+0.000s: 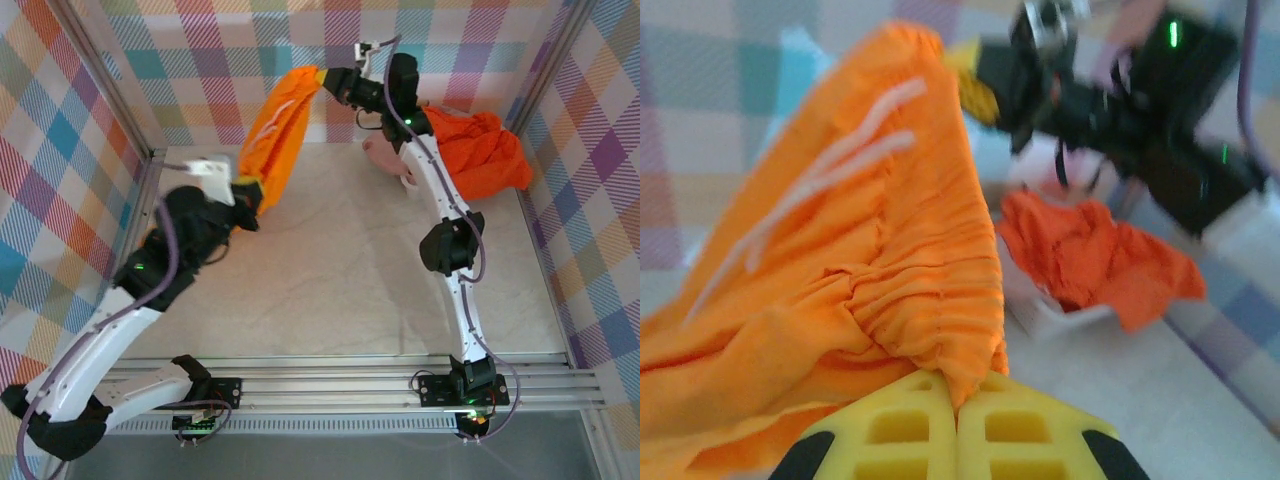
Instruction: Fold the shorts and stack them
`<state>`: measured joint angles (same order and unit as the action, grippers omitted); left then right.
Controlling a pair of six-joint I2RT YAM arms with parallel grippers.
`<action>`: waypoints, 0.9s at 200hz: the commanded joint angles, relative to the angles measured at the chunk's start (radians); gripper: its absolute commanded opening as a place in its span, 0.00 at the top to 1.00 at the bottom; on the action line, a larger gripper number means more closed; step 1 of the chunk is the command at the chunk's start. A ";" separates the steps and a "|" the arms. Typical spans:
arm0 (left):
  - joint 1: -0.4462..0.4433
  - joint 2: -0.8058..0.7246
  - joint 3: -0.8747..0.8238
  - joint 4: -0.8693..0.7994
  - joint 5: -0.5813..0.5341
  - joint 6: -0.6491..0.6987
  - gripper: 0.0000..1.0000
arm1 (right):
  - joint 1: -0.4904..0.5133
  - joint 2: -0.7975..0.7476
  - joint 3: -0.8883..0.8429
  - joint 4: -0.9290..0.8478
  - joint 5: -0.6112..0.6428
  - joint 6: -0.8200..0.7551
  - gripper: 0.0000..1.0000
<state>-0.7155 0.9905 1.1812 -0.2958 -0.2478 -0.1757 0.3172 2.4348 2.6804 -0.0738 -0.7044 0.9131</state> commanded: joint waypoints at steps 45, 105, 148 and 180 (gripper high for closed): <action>-0.326 0.326 -0.234 0.350 0.015 -0.207 0.75 | -0.043 -0.168 -0.418 -0.308 0.212 -0.333 0.76; -0.145 0.068 -0.254 0.095 -0.062 -0.356 0.00 | -0.049 -0.533 -0.867 -0.295 0.450 -0.430 0.31; 0.209 -0.199 -0.400 -0.194 -0.053 -0.518 0.00 | 0.022 -0.843 -1.336 -0.108 0.450 -0.378 0.27; 0.412 -0.184 -0.512 -0.139 0.146 -0.583 0.00 | 0.178 -0.858 -1.426 -0.198 0.598 -0.496 0.23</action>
<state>-0.4042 0.7597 0.7494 -0.3817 -0.2596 -0.6655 0.3889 1.5276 1.3148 -0.2264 -0.2340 0.5129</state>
